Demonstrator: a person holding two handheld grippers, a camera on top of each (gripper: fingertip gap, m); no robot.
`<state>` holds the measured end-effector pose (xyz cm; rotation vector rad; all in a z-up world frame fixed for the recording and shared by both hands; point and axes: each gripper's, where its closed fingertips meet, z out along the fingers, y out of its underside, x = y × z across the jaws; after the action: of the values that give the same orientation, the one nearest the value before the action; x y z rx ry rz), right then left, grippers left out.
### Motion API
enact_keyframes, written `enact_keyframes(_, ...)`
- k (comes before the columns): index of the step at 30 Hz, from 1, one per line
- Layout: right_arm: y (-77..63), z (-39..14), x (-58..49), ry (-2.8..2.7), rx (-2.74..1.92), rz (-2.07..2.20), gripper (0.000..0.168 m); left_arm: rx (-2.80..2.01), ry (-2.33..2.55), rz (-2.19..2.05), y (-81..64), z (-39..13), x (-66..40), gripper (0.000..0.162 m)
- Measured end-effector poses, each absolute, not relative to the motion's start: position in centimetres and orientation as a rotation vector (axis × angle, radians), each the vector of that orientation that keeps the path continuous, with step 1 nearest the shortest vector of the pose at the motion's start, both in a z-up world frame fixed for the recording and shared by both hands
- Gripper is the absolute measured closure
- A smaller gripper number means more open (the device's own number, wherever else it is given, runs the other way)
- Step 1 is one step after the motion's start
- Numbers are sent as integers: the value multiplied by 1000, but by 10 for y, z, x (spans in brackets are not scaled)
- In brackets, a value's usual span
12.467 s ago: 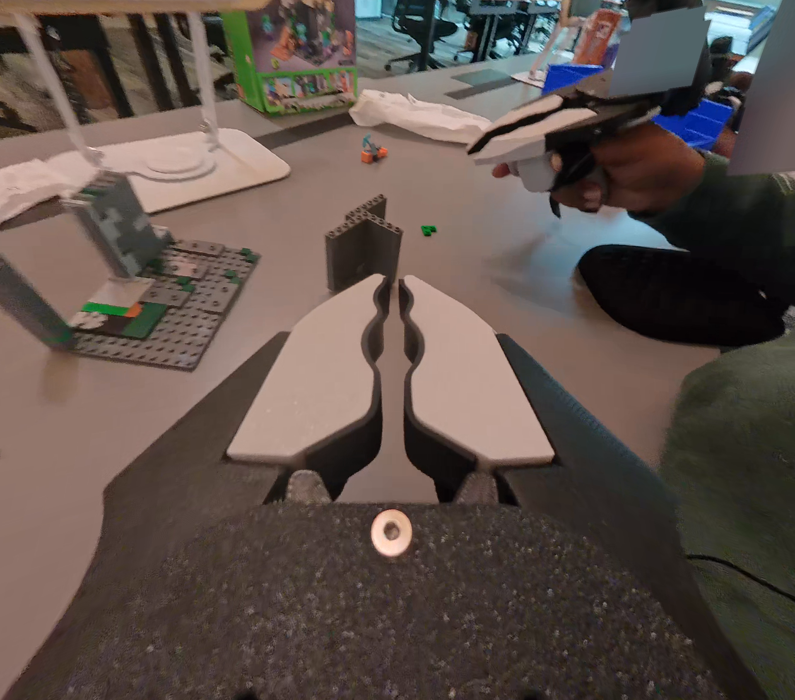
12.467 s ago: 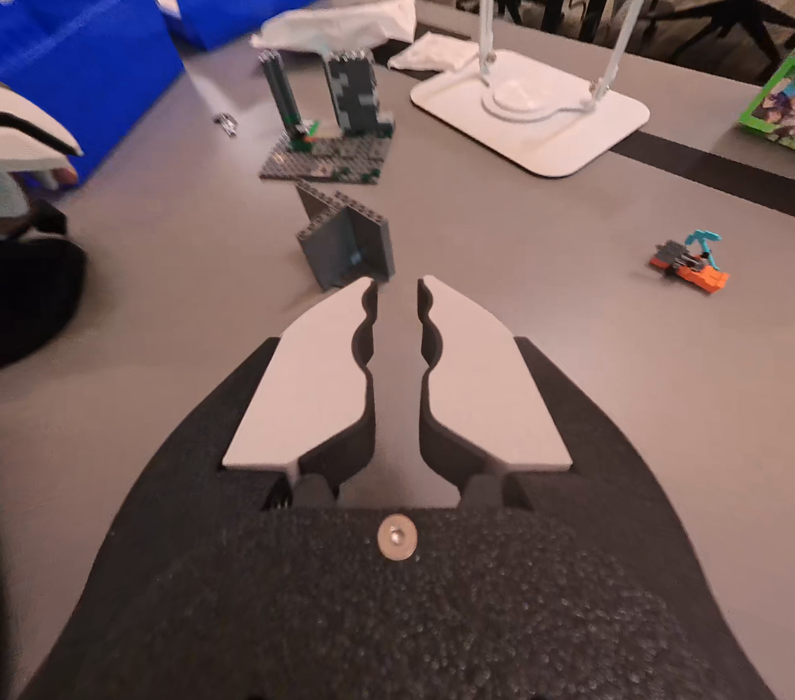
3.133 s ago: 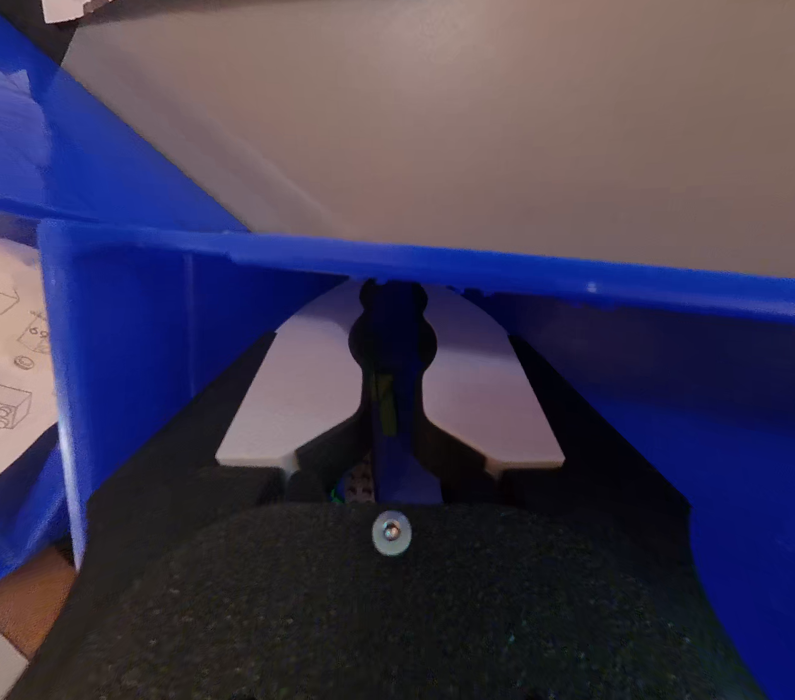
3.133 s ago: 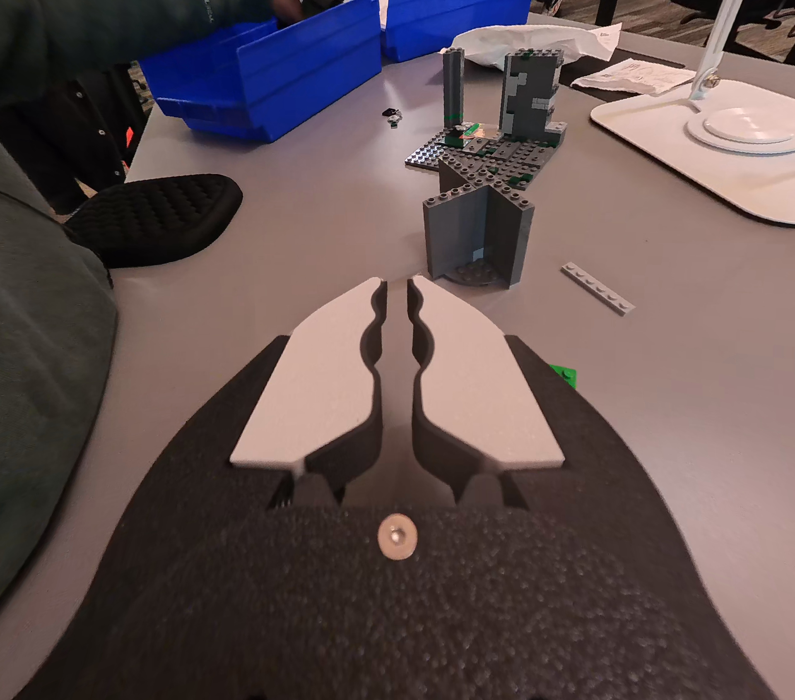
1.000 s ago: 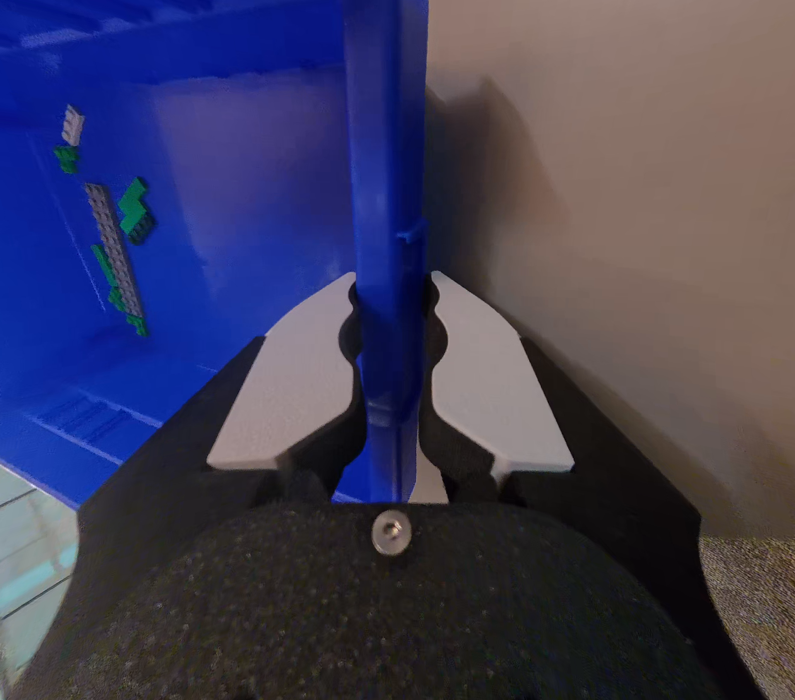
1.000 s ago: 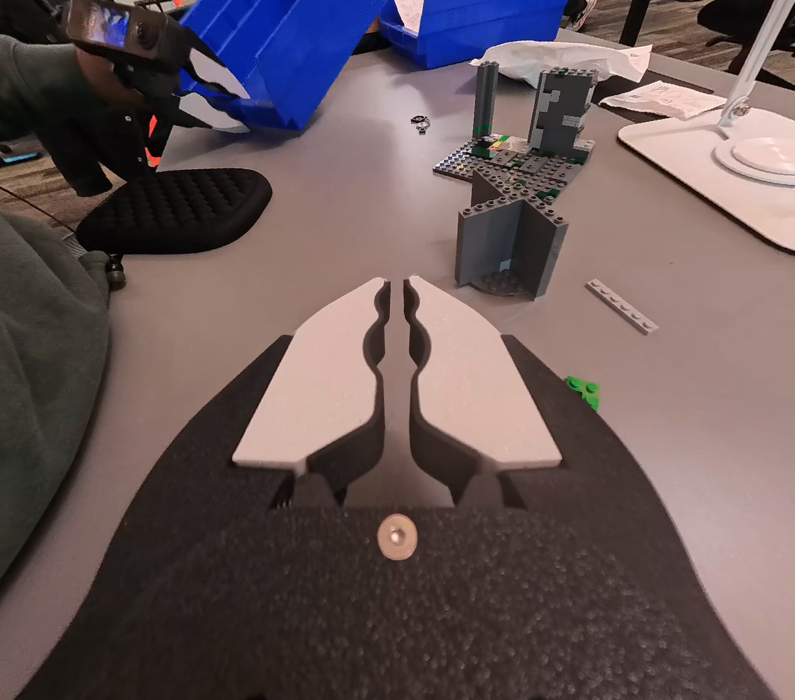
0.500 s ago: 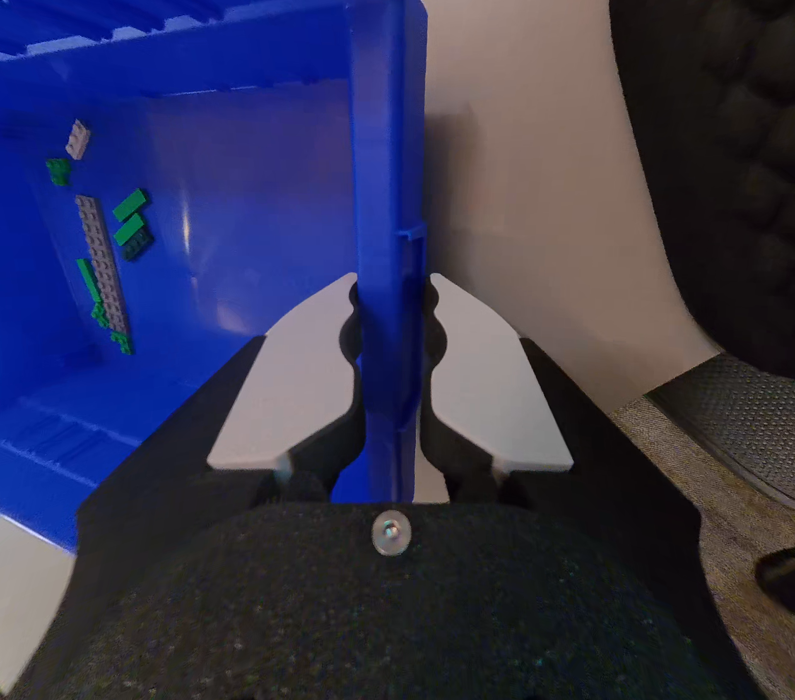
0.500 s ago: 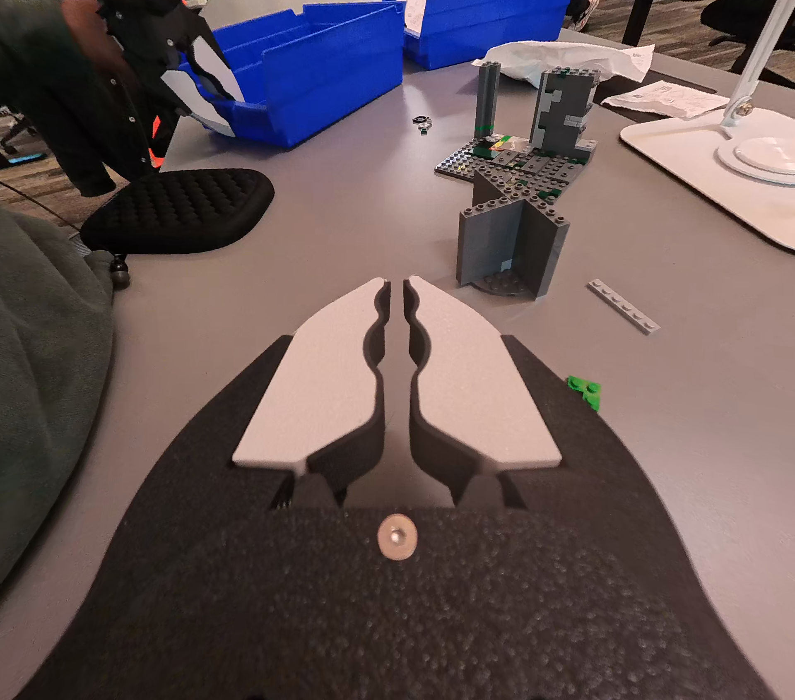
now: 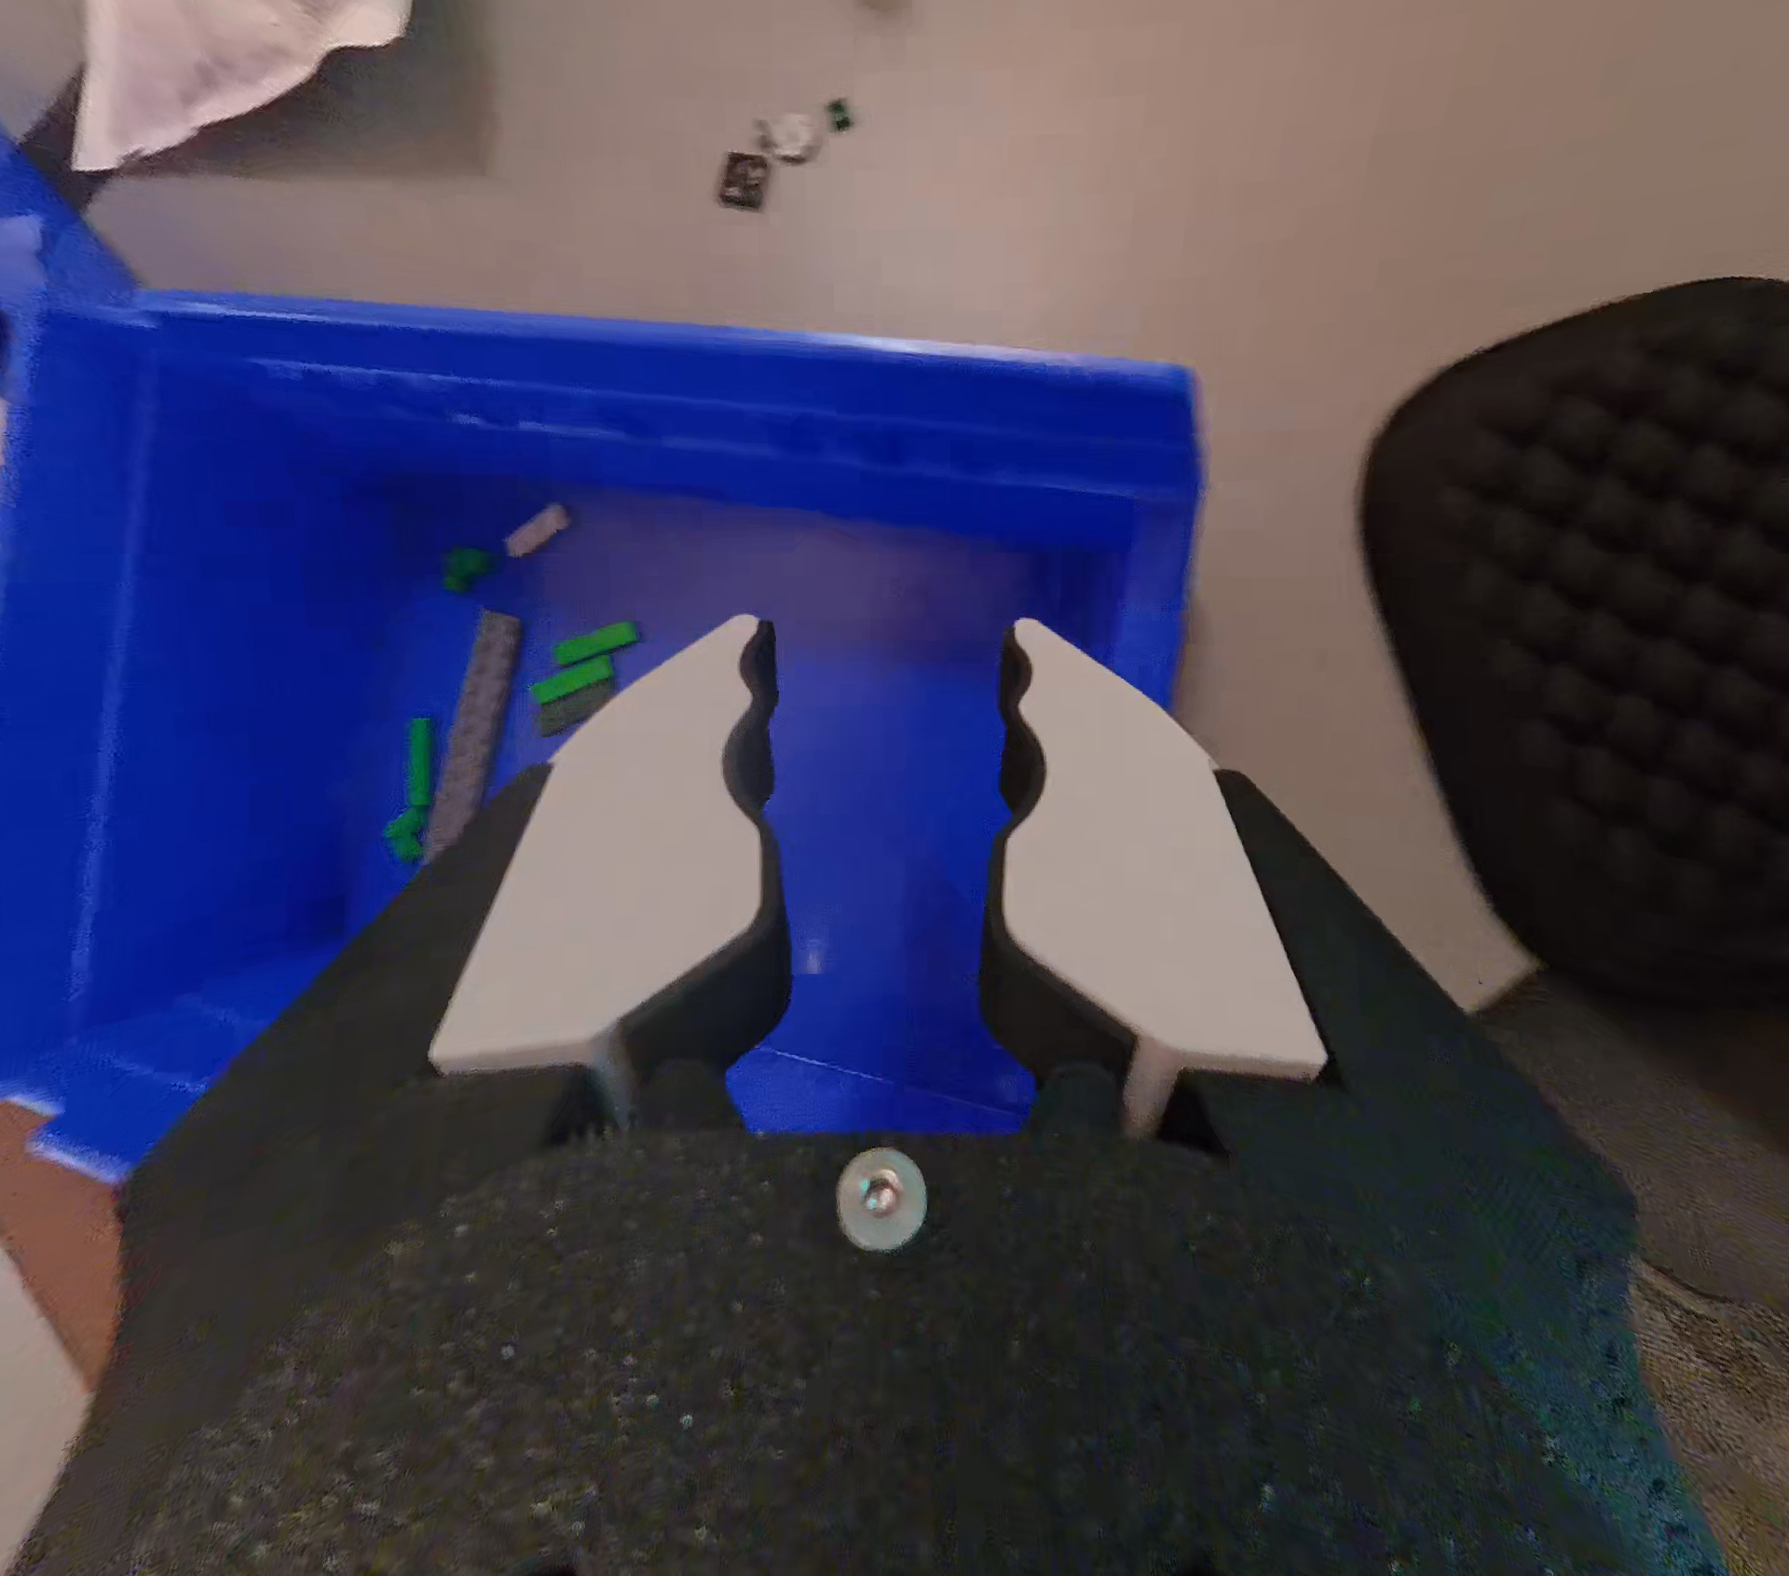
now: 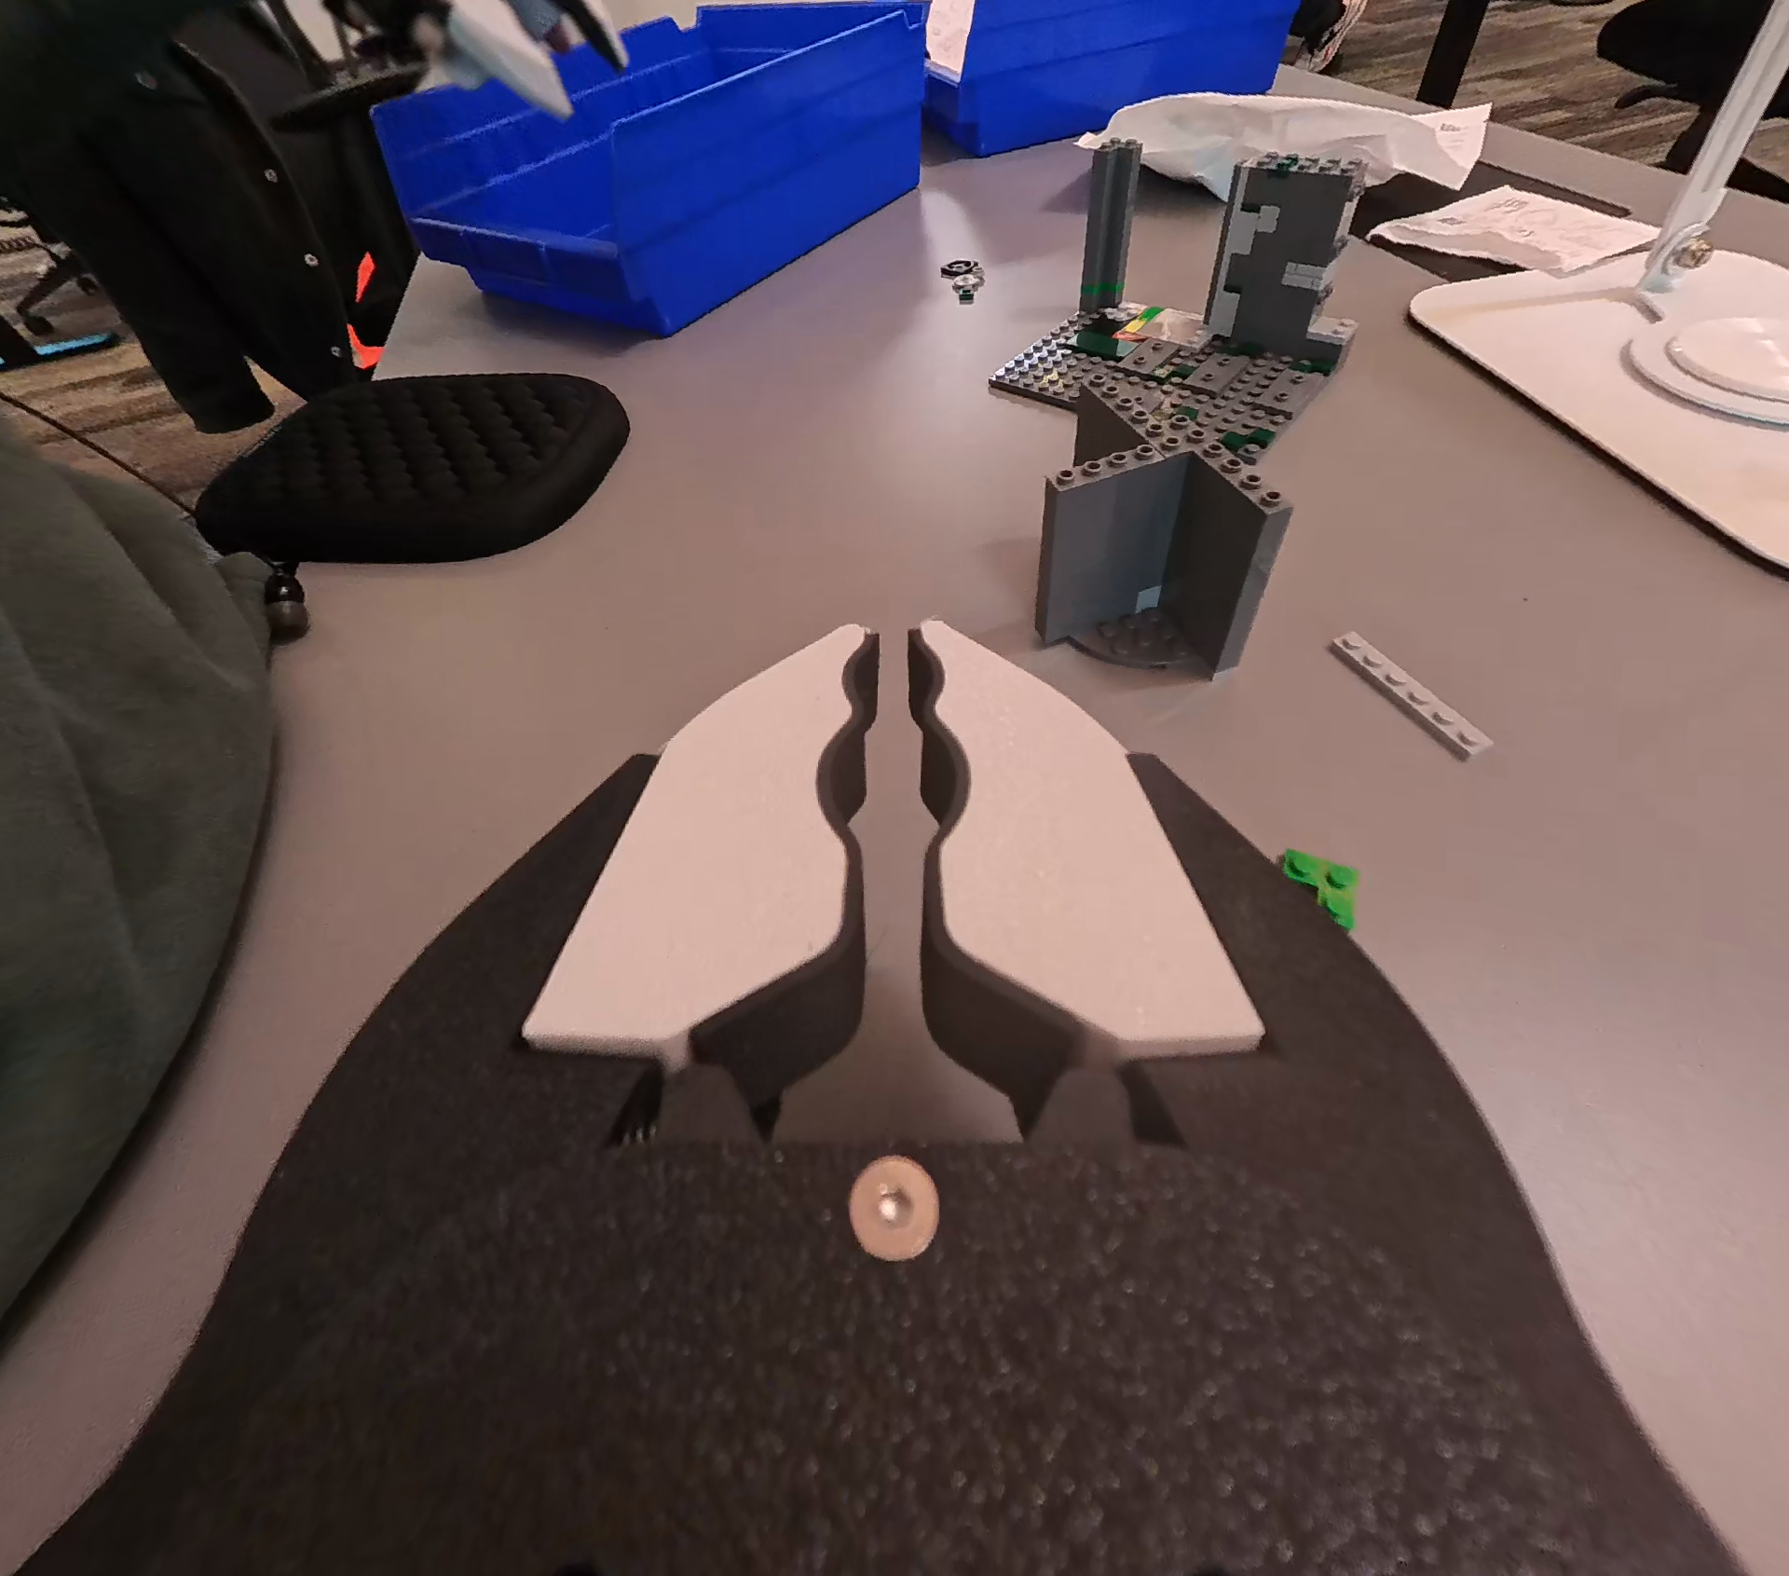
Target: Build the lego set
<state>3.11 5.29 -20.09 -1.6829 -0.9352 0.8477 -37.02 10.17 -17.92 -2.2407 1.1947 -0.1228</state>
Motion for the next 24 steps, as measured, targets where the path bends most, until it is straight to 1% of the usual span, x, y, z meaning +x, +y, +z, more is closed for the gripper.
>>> enact_keyframes(4, 53, -200, 34, -927, -1681, 844, 163, -2244, 1230, -92, 149, -192, -390, 120)
enact_keyframes(11, 56, -203, 34, -918, -1695, 835, 163, -2287, 1345, -102, 214, -231, -412, 124)
enact_keyframes(14, 57, -205, 34, -915, -1699, 834, 163, -2295, 1447, -100, 226, -249, -414, 126)
enact_keyframes(20, 58, -207, 34, -909, -1701, 843, 163, -2286, 1589, -114, 241, -271, -418, 124)
enact_keyframes(24, 58, -209, 33, -914, -1708, 844, 163, -2317, 1623, -172, 242, -277, -420, 129)
